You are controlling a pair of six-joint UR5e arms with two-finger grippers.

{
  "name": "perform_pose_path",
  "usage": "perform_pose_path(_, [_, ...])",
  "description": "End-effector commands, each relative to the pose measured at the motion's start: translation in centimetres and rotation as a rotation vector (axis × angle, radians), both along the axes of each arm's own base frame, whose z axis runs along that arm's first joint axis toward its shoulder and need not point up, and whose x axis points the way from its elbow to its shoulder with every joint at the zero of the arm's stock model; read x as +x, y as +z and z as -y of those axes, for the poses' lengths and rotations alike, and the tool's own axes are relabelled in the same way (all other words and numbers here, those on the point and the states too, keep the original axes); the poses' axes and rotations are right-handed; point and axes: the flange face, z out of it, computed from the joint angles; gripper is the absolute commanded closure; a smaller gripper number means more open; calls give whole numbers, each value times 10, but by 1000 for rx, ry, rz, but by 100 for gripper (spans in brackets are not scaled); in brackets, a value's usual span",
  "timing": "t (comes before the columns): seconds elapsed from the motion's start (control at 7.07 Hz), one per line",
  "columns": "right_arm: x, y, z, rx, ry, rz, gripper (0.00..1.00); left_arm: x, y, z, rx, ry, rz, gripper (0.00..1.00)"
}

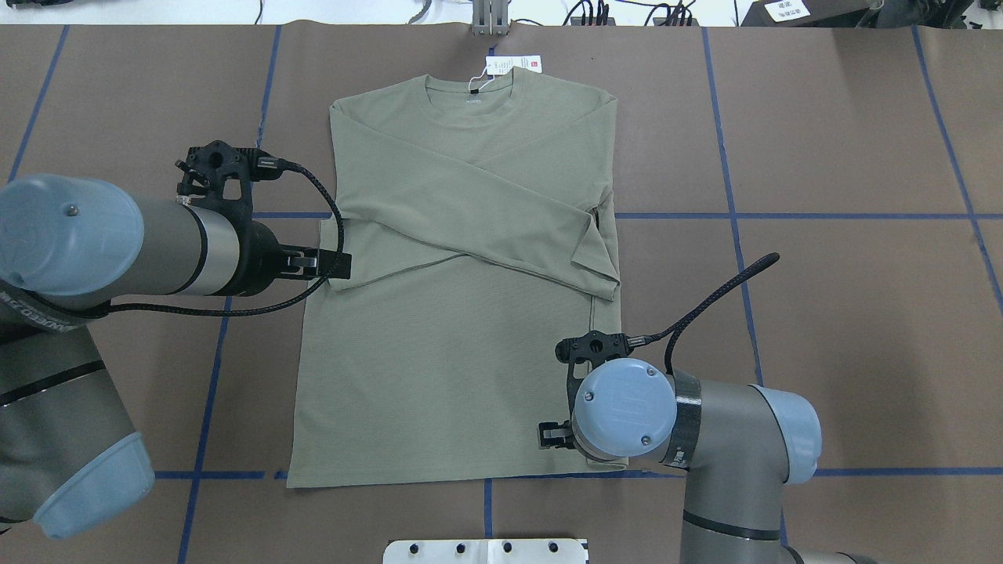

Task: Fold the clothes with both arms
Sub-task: 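Position the right gripper at the hem corner nearest the robot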

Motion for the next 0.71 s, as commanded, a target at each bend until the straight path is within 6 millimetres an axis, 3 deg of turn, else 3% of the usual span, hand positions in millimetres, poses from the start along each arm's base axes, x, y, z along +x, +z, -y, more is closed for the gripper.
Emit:
perform_pose_path(0.0, [-3, 6, 4, -1, 2, -13, 17, 0, 0, 0, 0, 1, -1, 0])
perform_pose_path(0.28, [-5, 8, 3, -4, -5, -18, 38, 0, 0, 0, 0, 1, -1, 0])
perform_pose_path(0.57, [-5, 8, 2, -7, -8, -19, 41, 3, 2, 1, 1, 2, -2, 0])
